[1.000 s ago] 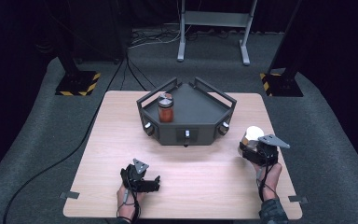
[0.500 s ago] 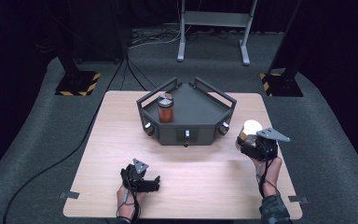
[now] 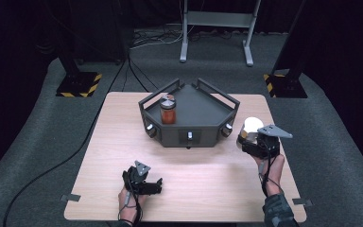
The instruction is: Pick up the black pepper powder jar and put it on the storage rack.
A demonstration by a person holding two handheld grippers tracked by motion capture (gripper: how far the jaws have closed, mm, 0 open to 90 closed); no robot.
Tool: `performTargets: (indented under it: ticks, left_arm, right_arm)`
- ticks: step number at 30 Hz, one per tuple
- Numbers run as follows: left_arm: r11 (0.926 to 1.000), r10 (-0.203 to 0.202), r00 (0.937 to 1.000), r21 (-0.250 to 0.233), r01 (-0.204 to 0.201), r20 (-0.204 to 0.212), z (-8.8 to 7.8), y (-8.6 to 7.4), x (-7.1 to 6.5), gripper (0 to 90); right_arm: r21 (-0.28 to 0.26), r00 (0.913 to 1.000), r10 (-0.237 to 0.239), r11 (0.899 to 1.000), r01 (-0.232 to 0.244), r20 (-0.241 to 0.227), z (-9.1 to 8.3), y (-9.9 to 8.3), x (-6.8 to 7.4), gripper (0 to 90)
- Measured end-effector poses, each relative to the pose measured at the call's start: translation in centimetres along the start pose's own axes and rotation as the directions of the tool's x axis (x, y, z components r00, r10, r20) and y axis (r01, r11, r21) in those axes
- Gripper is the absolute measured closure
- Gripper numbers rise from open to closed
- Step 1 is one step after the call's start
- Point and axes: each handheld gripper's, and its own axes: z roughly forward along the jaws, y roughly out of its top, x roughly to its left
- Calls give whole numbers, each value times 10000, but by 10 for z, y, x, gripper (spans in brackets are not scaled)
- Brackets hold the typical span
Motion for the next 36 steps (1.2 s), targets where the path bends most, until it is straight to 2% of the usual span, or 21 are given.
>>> performTargets:
  ticks: [20,36]
  left_arm:
    - [10000,31,10000,-19,-31,33,0,0,0,21]
    - [10000,84,9999,-13,-84,61,-1,-1,0,22]
  right_arm:
    - [-19,9989,-365,9993,365,-309,5,26,6,296]
    - [45,9968,-605,9981,608,-523,11,40,11,297]
